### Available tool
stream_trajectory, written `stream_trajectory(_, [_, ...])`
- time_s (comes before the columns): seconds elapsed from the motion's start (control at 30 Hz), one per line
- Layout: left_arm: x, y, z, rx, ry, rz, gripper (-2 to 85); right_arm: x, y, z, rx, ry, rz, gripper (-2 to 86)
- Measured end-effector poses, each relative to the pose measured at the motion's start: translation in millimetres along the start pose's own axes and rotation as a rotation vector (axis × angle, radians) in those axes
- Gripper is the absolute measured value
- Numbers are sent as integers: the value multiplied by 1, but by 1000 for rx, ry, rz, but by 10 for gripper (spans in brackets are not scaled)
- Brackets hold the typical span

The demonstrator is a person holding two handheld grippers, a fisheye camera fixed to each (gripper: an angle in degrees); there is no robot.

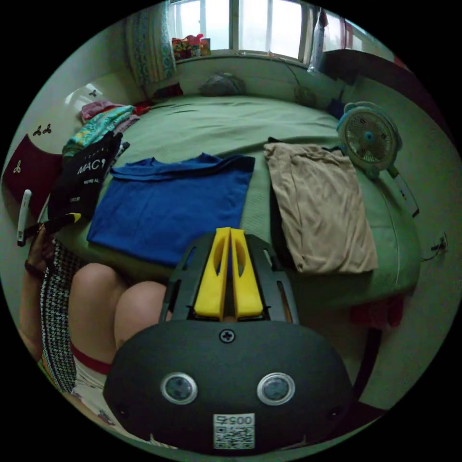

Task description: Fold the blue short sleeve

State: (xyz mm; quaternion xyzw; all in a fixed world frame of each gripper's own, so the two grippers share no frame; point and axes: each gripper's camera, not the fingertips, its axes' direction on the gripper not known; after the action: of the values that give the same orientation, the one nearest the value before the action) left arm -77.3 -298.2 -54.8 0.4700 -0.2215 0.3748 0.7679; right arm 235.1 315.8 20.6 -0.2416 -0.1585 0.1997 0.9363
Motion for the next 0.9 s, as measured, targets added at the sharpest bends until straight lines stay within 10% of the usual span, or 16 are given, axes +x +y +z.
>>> stream_trajectory(0.9, [197,-168,83,96,32,47,-7,7,-158,127,-41,52,18,58])
